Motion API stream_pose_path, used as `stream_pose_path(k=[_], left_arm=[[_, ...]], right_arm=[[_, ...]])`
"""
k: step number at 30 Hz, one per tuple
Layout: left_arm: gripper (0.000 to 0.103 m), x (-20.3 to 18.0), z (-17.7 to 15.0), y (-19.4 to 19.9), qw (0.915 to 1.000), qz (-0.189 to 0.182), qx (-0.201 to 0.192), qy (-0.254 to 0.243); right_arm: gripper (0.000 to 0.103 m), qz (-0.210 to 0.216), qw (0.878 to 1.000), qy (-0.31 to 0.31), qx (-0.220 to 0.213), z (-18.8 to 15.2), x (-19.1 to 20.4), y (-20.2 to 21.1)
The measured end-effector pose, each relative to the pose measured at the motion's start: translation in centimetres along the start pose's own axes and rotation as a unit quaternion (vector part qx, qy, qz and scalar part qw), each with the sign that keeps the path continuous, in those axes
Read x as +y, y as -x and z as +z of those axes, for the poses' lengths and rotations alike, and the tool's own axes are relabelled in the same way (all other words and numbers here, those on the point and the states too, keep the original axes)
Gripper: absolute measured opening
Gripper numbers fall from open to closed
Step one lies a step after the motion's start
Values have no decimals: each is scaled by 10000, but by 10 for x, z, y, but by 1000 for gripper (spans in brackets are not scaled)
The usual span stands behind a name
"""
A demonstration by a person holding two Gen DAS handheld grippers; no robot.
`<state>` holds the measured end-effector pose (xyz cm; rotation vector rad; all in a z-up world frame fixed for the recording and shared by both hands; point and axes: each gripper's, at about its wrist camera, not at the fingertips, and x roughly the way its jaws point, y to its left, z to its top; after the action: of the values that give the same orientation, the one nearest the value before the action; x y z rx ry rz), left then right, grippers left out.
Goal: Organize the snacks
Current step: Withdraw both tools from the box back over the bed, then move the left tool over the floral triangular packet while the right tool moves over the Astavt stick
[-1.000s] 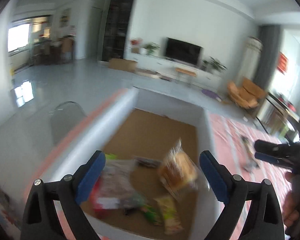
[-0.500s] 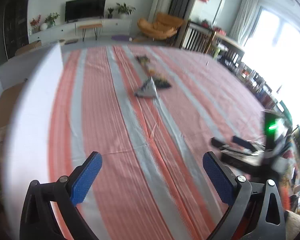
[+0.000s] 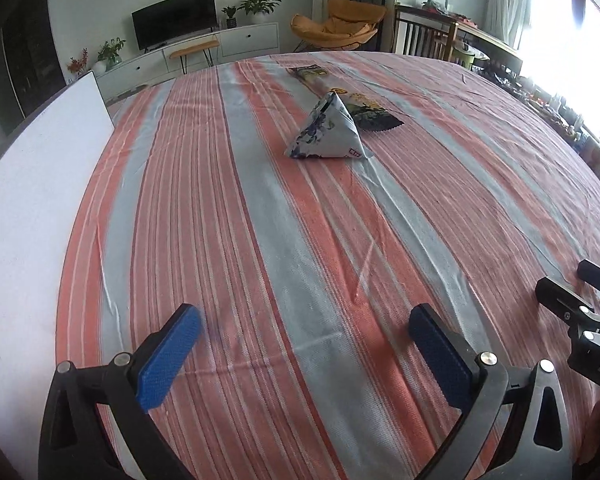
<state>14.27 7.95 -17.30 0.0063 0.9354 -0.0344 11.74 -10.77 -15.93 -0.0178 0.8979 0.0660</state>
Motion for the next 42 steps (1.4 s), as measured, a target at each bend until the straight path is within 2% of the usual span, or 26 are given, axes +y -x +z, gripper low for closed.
stream_pose_path(k=[17,20,24,28,37,39,41,42], left_arm=[[103,-1,1,-3,10000,6,5,5],[103,-1,4,-4,9999,12,122,29],[103,-2,23,-15,9987,-84,481,143],[103,4,47,-28,9973,-287,431,511],[103,-4,109,-76,9980,-40,316,545],[103,-4,119,-85,9981,109,292,537],[99,2,122,-89,9976,269,189,608],[91,5,121,-88,9977,353,75,572]], right_arm=[[90,10,10000,13,-3,-1,-2,1],[90,11,10000,15,-4,0,-3,1],[90,11,10000,14,-5,0,-3,1],[90,11,10000,15,-5,0,-3,1],[90,14,10000,19,-7,0,-3,1],[90,14,10000,20,-7,0,-4,1],[90,15,10000,23,-7,0,-3,1],[91,17,10000,25,-9,0,-3,1]])
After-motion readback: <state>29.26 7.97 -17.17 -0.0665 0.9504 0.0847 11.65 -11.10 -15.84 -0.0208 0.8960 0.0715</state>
